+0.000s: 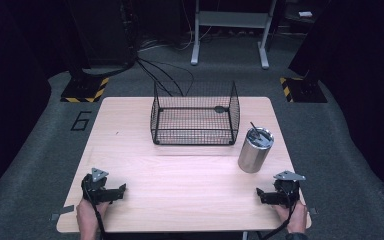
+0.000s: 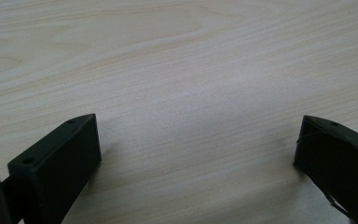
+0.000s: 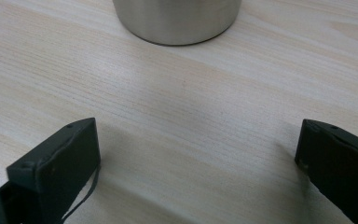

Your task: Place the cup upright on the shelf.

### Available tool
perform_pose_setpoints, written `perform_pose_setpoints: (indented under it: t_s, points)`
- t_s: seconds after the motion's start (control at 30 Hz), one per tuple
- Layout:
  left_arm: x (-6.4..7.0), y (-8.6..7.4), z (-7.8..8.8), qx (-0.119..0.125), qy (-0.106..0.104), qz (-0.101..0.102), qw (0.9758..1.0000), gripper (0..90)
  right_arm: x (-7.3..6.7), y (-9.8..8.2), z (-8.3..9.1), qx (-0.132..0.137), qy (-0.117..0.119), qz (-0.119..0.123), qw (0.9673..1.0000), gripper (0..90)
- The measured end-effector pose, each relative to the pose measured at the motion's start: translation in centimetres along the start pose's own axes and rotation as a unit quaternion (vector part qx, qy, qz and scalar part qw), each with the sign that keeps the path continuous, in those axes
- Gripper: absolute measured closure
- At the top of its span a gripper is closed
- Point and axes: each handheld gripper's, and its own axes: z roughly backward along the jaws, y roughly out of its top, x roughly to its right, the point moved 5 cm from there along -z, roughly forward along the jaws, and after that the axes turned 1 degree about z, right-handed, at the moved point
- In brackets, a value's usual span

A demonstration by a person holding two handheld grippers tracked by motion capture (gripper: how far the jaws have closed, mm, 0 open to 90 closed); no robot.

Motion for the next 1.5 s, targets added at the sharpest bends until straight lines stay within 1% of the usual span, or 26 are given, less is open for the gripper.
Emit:
perform_pose_setpoints:
  t_s: [0.13, 0.17, 0.23, 0.37, 0.5, 0.53, 0.57, 0.6, 0.63, 0.67, 0.8, 0.83, 0.87, 0.9, 0.93, 1.0, 1.03, 1.07, 1.2, 1.23, 1.3, 1.37, 1.4, 1.43, 1.47, 1.5]
  points:
    - [0.0, 0.0, 0.0, 0.001, 0.0, 0.001, 1.0, 0.1, 0.0, 0.0, 0.0, 0.0, 0.0, 0.001, 1.0, 0.0]
    - [0.0, 0.0, 0.0, 0.0, 0.0, 0.0, 1.0, 0.1, 0.0, 0.0, 0.0, 0.004, -0.001, 0.001, 1.0, 0.0]
    - [0.0, 0.0, 0.0, 0.0, 0.0, 0.001, 1.0, 0.2, -0.1, 0.1, -0.1, 0.004, -0.002, -0.009, 1.0, 0.0]
    - [0.1, 0.0, 0.0, 0.001, 0.002, 0.005, 1.0, 0.2, -0.1, 0.1, -0.1, 0.001, -0.003, -0.012, 0.9999, 0.0]
    - [0.1, 0.0, -0.1, 0.003, 0.003, 0.006, 1.0, 0.2, 0.1, 0.1, -0.1, -0.005, -0.004, -0.006, 1.0, 0.0]
    - [0.1, 0.0, -0.1, 0.003, 0.004, 0.006, 1.0, 0.2, 0.0, 0.2, -0.1, -0.002, -0.006, -0.011, 0.9999, 0.0]
    - [0.1, 0.0, -0.1, 0.002, 0.002, 0.005, 1.0, 0.2, 0.1, 0.2, -0.1, -0.004, -0.006, -0.011, 0.9999, 0.0]
    - [0.1, 0.0, 0.0, 0.0, 0.001, 0.005, 1.0, 0.2, -0.1, 0.2, -0.1, -0.005, -0.007, -0.022, 0.9997, 0.0]
    - [0.0, 0.0, 0.0, 0.001, 0.003, 0.004, 1.0, 0.2, -0.1, 0.2, -0.1, -0.006, -0.007, -0.023, 0.9997, 0.0]
    - [0.1, 0.0, 0.0, 0.001, 0.002, 0.004, 1.0, 0.2, 0.1, 0.3, -0.2, -0.003, -0.008, -0.017, 0.9998, 0.0]
    - [0.1, 0.0, 0.0, 0.001, 0.003, 0.003, 1.0, 0.3, 0.2, 0.3, -0.2, -0.008, -0.008, -0.015, 0.9998, 0.0]
    - [0.1, 0.0, 0.0, 0.001, 0.003, 0.003, 1.0, 0.3, 0.1, 0.4, -0.1, -0.008, -0.009, -0.027, 0.9996, 0.0]
    - [0.1, 0.0, 0.0, 0.001, 0.002, 0.003, 1.0, 0.3, 0.1, 0.3, -0.1, -0.01, -0.01, -0.03, 0.9994, 0.0]
    - [0.1, 0.0, 0.0, 0.001, 0.002, 0.003, 1.0, 0.3, 0.2, 0.4, 0.0, -0.007, -0.008, -0.024, 0.9996, 0.0]
    - [0.1, 0.0, 0.0, 0.001, 0.002, 0.004, 1.0, 0.3, 0.2, 0.5, 0.0, -0.004, -0.004, -0.025, 0.9997, 0.0]
    - [0.0, 0.0, 0.0, 0.001, 0.002, 0.003, 1.0, 0.3, 0.2, 0.6, 0.2, -0.002, -0.005, -0.023, 0.9997, 0.0]
    - [0.1, 0.0, 0.0, 0.001, 0.002, 0.003, 1.0, 0.3, 0.1, 0.7, 0.3, -0.002, -0.003, -0.029, 0.9996, 0.0]
    - [0.1, 0.0, 0.0, 0.001, 0.002, 0.003, 1.0, 0.3, 0.1, 0.8, 0.4, 0.001, -0.001, -0.025, 0.9997, 0.0]
    - [0.1, 0.0, 0.0, 0.001, 0.002, 0.003, 1.0, 0.3, 0.0, 1.4, 0.7, 0.005, 0.001, -0.026, 0.9997, 0.0]
    - [0.1, 0.0, 0.0, 0.001, 0.003, 0.003, 1.0, 0.3, 0.0, 1.8, 1.1, 0.005, 0.001, -0.018, 0.9998, 0.0]
    - [0.1, 0.0, 0.0, 0.001, 0.003, 0.003, 1.0, 0.3, -0.2, 2.3, 1.4, 0.013, 0.003, -0.02, 0.9997, 0.0]
    - [0.1, 0.0, 0.0, 0.001, 0.003, 0.003, 1.0, 0.3, -0.2, 2.8, 1.8, 0.016, 0.004, -0.017, 0.9997, 0.0]
    - [0.1, 0.0, 0.0, 0.001, 0.003, 0.003, 1.0, 0.3, -0.2, 2.8, 1.8, 0.016, 0.004, -0.017, 0.9997, 0.0]
    - [0.0, 0.0, 0.0, 0.001, 0.003, 0.002, 1.0, 0.3, -0.3, 3.3, 2.2, 0.018, 0.008, -0.016, 0.9997, 0.0]
    - [0.0, 0.0, 0.0, 0.001, 0.003, 0.002, 1.0, 0.3, -0.3, 3.3, 2.2, 0.018, 0.008, -0.016, 0.9997, 0.0]
    - [0.1, 0.0, 0.0, 0.001, 0.003, 0.003, 1.0, 0.3, -0.3, 3.8, 2.5, 0.026, 0.009, -0.013, 0.9995, 0.0]
